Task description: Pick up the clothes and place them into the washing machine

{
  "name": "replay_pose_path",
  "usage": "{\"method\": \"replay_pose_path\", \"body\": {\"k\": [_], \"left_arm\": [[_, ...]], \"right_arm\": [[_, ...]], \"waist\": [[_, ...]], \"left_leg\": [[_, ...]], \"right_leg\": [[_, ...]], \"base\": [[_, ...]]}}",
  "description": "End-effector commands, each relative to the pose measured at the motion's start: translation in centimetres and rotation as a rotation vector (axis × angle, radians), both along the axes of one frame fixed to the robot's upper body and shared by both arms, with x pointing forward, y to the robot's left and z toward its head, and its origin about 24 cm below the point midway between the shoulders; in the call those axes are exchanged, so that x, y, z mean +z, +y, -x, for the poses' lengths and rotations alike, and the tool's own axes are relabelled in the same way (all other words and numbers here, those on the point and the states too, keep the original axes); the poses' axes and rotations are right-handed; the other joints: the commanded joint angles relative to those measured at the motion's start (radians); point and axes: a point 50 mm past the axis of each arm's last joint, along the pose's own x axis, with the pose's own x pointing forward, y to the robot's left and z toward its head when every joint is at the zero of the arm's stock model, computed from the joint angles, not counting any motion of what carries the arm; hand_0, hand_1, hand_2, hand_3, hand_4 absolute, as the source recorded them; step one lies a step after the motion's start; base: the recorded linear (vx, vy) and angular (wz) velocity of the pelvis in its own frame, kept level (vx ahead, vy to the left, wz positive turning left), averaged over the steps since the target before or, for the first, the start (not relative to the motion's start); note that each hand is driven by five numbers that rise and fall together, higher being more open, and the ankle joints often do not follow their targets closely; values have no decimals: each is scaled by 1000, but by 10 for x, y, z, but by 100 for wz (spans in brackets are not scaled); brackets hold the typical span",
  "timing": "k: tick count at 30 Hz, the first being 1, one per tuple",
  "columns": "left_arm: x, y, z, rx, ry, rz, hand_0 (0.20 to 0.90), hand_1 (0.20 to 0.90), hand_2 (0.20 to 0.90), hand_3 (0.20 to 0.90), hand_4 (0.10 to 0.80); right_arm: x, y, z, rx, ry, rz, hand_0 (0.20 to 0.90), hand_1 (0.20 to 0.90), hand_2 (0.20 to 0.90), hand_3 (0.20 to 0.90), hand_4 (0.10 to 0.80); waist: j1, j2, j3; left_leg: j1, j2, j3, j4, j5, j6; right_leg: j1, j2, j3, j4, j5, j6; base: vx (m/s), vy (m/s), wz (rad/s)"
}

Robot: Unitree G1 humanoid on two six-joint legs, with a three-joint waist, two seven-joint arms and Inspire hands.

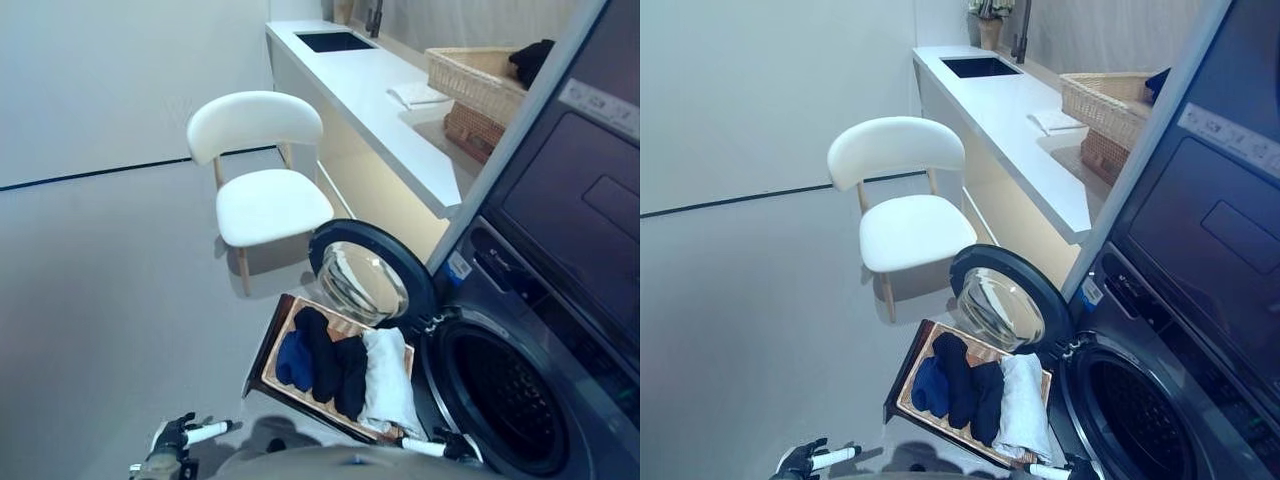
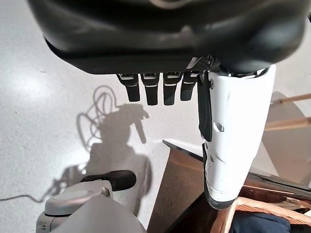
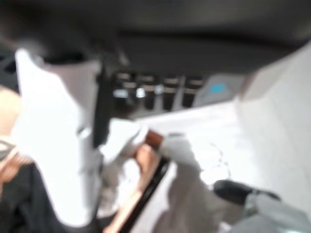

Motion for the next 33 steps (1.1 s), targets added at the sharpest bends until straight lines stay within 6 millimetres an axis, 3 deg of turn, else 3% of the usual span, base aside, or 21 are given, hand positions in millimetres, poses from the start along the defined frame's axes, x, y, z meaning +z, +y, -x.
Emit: {"method": "replay_pose_path", "body": {"k": [1,9,12,13,15,16,17,21,22,23,26,28,30,33], "left_arm": [[7,12,-13,-20,-59,-56,900,900,900,900,800],[4,10,-3,-27,-28,-49,900,900,900,900,800],[5,10,-6,-29,-36,-51,900,900,900,900,800],[7,13,-9,-36,-44,-62,900,900,900,900,800],[7,14,-11,-38,-48,-65,900,900,900,900,800],[10,17,-16,-47,-60,-75,900,900,900,900,800],[10,17,-16,-47,-61,-75,900,900,900,900,800],[12,19,-22,-51,-77,-86,900,900,900,900,800],[12,18,-25,-56,-83,-88,900,900,900,900,800],[13,19,-28,-45,-98,-94,900,900,900,900,800],[14,17,-34,-39,-120,-95,900,900,900,900,800],[14,16,-34,-34,-124,-93,900,900,900,900,800],[12,15,-29,-20,-111,-84,900,900,900,900,800],[10,11,-26,-22,-108,-72,900,900,900,900,800]], "right_arm": [[9,-27,-4,7,-44,95,900,900,900,900,800],[13,-31,-14,6,-77,102,900,900,900,900,800],[14,-32,-18,6,-91,104,900,900,900,900,800],[15,-31,-24,12,-110,105,900,900,900,900,800],[16,-31,-28,18,-122,106,900,900,900,900,800],[18,-30,-36,23,-154,107,900,900,900,900,800],[18,-31,-36,23,-154,107,900,900,900,900,800],[21,-27,-46,39,-194,100,900,900,900,900,800],[21,-27,-49,39,-203,101,900,900,900,900,800],[23,-25,-54,44,-222,98,900,900,900,900,800],[23,-23,-55,58,-222,98,900,900,900,900,800],[22,-23,-54,58,-216,97,900,900,900,900,800],[21,-23,-49,64,-204,95,900,900,900,900,800],[23,-26,-51,64,-215,105,900,900,900,900,800]], "waist": [[15,0,-28],[13,8,-36],[10,23,-34],[2,39,-24],[-4,50,-12],[-17,72,15],[-18,72,17],[-47,115,52],[-53,112,59],[-67,98,78],[-79,82,97],[-79,74,95],[-71,57,70],[-69,57,58]], "left_leg": [[-114,32,-34,68,-9,-43],[-74,-8,-13,73,-58,-14],[-60,-19,-18,69,-66,-3],[-46,-28,-27,67,-74,11],[-32,-30,-29,64,-76,18],[-4,-29,-31,58,-80,28],[-3,-30,-32,58,-80,28],[70,4,-38,28,-80,13],[77,6,-41,26,-83,5],[106,6,-50,16,-92,-7],[144,19,-65,4,-101,-30],[153,23,-66,3,-105,-35],[176,51,-72,-13,-110,-57],[181,66,-82,-17,-107,-67]], "right_leg": [[76,-6,12,6,202,25],[47,-52,59,78,398,51],[28,-50,81,125,422,44],[-5,-44,87,210,439,26],[-26,-37,82,256,438,13],[-73,-23,37,331,412,-3],[-72,-24,37,333,410,-3],[-183,18,-42,295,173,-33],[-213,22,-37,232,175,-32],[-234,15,-24,124,220,-13],[-248,6,-30,61,265,3],[-228,6,-36,42,268,5],[-175,20,-65,6,260,0],[-158,33,-84,9,246,-8]], "base": [[74,58,-4],[81,93,-10],[54,132,-3],[45,136,-3],[20,145,-4],[9,146,-5],[33,136,-7],[87,28,4],[106,-145,22],[78,-124,17],[94,-176,27],[80,-153,22],[136,-247,25],[81,-136,19]]}}
